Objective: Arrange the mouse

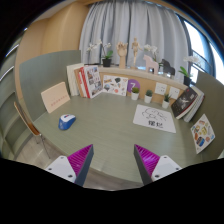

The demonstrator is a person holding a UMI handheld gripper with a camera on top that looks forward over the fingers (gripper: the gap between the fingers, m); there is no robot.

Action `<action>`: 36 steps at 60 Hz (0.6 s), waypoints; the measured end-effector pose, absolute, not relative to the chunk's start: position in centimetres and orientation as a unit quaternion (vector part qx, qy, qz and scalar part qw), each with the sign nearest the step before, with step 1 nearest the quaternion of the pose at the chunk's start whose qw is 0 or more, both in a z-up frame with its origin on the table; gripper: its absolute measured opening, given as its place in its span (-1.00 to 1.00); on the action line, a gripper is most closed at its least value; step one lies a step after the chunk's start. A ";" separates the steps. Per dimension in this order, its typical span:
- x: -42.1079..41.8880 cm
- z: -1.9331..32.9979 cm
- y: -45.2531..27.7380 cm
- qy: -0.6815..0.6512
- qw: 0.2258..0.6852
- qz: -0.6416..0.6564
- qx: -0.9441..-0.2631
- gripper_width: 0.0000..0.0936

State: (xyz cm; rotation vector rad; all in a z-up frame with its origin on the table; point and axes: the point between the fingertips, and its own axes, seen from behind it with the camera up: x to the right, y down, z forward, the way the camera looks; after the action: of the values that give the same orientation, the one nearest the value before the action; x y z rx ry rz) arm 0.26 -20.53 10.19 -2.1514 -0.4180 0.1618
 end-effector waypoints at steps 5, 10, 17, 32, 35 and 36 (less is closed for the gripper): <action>-3.9 7.2 -21.3 -0.164 0.435 0.070 -0.882 0.74; -8.4 5.4 -21.9 -0.158 0.421 0.079 -0.890 0.74; -15.2 3.5 -21.8 -0.145 0.405 0.100 -0.897 0.74; -26.1 1.3 -17.2 -0.131 0.395 0.110 -0.903 0.75; -27.2 0.9 -15.9 -0.126 0.395 0.103 -0.904 0.76; -27.6 0.8 -15.5 -0.125 0.395 0.100 -0.905 0.76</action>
State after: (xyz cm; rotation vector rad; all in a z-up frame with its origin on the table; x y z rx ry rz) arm -27.55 -15.46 0.83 -2.2940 -0.3168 0.2534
